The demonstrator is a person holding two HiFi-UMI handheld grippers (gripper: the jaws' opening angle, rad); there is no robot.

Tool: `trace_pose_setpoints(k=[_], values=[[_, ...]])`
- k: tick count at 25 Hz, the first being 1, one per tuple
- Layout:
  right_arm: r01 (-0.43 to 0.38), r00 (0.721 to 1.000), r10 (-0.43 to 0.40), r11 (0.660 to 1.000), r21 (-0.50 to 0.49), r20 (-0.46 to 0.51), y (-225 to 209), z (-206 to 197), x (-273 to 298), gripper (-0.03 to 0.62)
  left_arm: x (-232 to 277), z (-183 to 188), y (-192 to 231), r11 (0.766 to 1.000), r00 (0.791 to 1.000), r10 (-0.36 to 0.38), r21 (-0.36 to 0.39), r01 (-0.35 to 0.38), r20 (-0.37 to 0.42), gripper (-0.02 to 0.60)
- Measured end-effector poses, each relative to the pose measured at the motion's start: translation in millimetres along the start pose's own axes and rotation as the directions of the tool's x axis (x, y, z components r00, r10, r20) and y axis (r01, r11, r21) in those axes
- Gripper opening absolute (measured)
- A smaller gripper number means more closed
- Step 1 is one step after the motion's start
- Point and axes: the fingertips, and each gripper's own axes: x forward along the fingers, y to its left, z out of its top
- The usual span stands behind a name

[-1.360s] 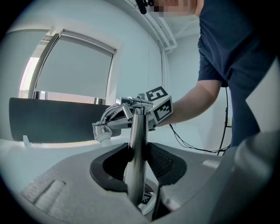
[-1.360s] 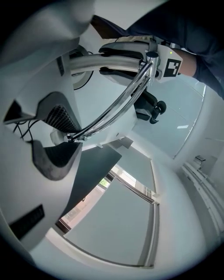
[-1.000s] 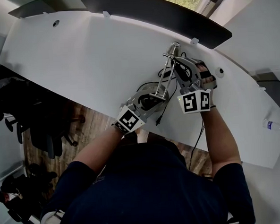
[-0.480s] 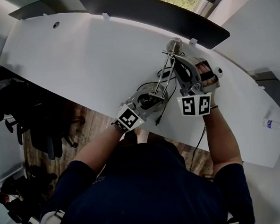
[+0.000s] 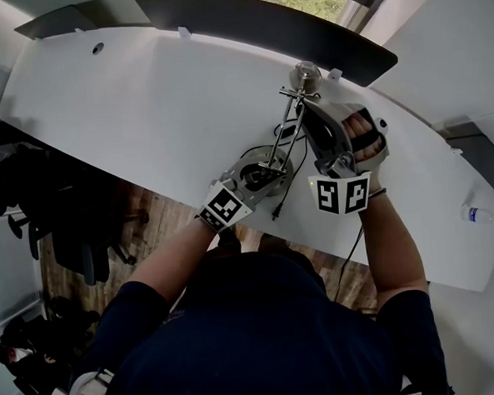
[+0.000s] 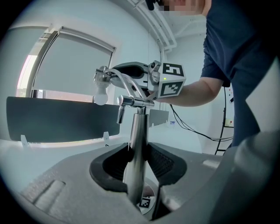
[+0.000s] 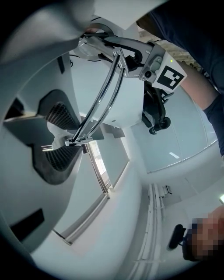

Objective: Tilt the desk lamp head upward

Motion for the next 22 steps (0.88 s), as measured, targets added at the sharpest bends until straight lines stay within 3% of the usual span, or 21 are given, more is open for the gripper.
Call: trace_pose_setpoints(k=[12,22], values=[[0.040,0.999,-0.040,0.998,-0.053,0.002,-14,16,-14,0.127,4,0,0,1.000,0.999,-0.027,-0.007,0.027,-0.020,0.137],[0.016,0.999,-0.019,0.996,-0.083,-0.044,-12,11,-12,0.129,4,-1,2,1.000,0.999,-0.003,-0.001,0.003,-0.054,0.137]])
